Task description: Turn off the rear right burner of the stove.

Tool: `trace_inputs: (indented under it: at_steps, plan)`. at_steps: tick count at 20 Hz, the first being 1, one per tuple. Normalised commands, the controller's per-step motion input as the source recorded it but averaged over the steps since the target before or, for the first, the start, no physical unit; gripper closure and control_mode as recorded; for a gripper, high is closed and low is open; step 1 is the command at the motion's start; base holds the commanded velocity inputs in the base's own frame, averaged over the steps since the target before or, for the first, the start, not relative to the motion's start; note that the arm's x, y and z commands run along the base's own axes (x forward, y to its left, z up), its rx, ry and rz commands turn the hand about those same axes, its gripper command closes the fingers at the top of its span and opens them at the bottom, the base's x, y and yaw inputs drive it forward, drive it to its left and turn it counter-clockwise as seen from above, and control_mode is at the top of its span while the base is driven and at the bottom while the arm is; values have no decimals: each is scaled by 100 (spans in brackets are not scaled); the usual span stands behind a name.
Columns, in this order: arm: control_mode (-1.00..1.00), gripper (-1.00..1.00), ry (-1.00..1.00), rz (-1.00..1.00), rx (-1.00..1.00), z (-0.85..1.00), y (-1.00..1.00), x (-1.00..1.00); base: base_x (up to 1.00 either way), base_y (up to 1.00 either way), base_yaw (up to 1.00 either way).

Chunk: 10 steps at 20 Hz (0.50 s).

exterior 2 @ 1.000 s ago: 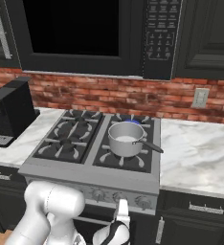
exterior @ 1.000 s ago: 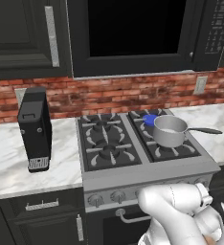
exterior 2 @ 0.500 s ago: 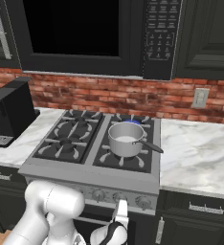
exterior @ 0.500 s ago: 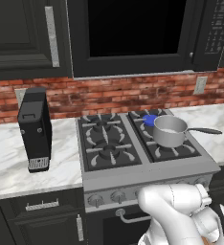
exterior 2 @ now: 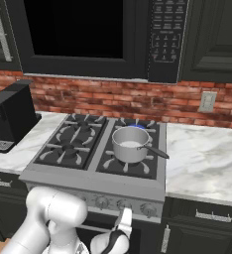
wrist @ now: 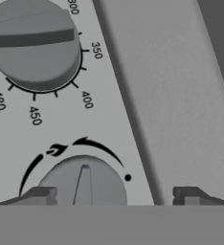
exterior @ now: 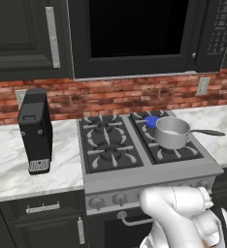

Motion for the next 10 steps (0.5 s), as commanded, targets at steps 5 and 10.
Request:
trace_inputs:
  at_steps: [5,10]
  plan:
    - [-100,-100,0,-11,0,-21,0,0,0,0,0]
    - [-100,-100,0,-9,0,-24,0,-2,0,0,0]
